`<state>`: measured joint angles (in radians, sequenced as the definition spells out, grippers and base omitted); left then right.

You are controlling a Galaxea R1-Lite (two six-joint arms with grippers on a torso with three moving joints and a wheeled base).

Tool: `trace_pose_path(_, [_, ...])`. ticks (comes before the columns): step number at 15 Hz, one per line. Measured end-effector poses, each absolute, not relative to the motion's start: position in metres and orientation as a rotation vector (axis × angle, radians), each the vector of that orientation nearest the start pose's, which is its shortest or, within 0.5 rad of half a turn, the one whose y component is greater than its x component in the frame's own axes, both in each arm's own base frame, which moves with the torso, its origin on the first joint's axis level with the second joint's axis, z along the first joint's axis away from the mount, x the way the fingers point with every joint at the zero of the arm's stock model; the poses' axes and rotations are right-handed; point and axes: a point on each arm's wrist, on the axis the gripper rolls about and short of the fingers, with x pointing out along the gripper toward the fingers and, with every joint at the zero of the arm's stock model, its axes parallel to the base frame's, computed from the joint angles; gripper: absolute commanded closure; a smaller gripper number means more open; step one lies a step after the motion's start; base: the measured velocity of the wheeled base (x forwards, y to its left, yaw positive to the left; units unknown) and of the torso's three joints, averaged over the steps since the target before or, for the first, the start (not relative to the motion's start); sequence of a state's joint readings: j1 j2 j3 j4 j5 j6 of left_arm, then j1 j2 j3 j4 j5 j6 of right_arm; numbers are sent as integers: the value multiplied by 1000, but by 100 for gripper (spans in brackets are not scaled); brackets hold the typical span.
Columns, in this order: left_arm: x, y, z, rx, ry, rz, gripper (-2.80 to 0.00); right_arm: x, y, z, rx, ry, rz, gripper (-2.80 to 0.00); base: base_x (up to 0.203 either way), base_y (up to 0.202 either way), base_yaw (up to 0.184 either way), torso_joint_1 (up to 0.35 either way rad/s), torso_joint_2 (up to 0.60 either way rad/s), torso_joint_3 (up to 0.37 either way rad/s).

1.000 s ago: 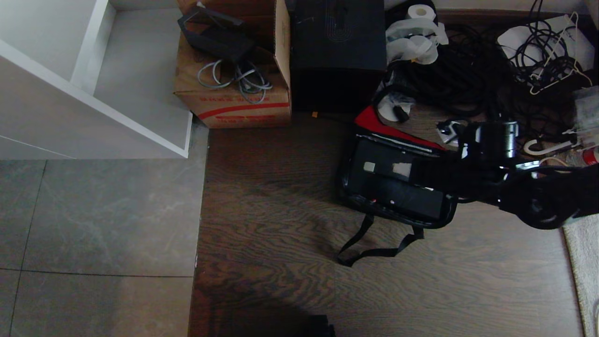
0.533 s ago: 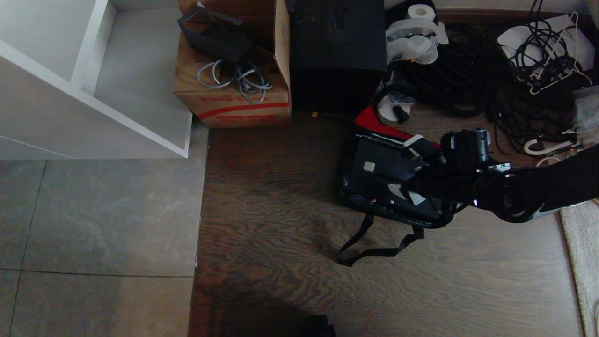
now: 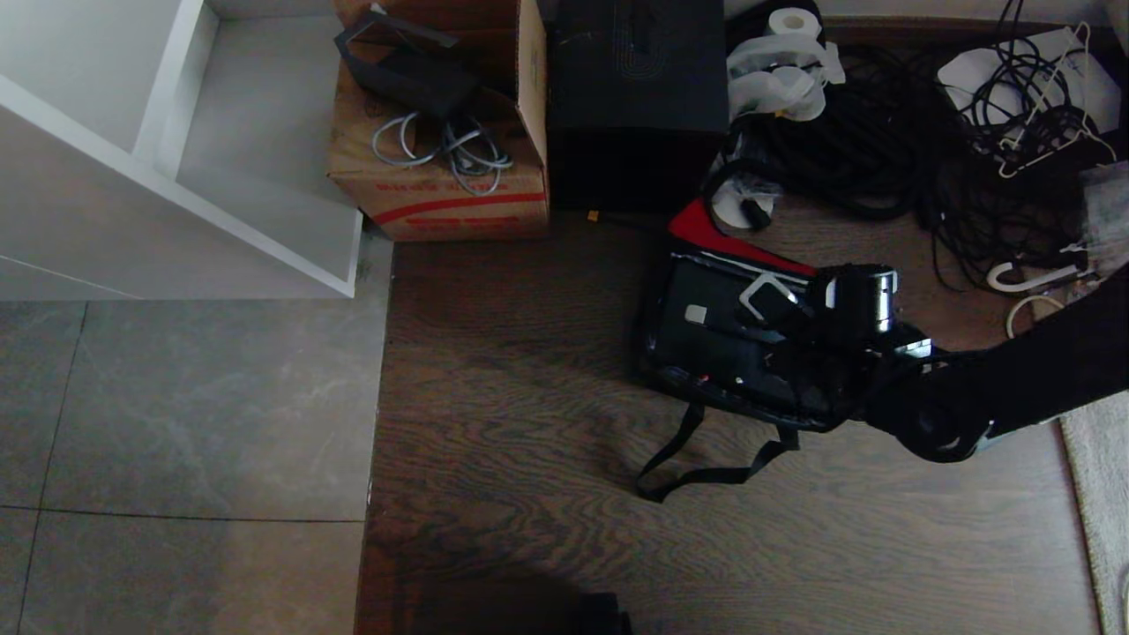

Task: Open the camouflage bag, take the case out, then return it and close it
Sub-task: Grip the handle

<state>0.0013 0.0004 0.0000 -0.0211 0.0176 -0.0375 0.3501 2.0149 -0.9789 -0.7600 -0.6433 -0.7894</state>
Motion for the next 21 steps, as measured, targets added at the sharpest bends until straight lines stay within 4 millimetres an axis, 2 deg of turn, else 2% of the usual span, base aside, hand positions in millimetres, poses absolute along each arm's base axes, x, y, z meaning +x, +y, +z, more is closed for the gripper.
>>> trace_pose_path(5, [-23, 0, 78, -38, -21, 19, 0, 344, 148, 117, -984, 219, -141, -280, 0, 0, 0, 0, 0, 0])
trace_pose_path(8, [-23, 0, 78, -37, -21, 18, 0, 336, 161, 110, -1067, 77, -150, -280, 0, 0, 0, 0, 0, 0])
trace_pose_path(11, [-23, 0, 78, -38, -21, 17, 0, 337, 161, 101, -1216, 41, -192, -280, 0, 0, 0, 0, 0, 0])
trace_pose_path(16, [-23, 0, 78, -38, -21, 19, 0, 347, 161, 77, -1276, 123, -237, -280, 0, 0, 0, 0, 0, 0])
trace_pose_path(21, [-23, 0, 78, -38, -21, 19, 0, 371, 152, 67, -1259, 164, -327, -280, 0, 0, 0, 0, 0, 0])
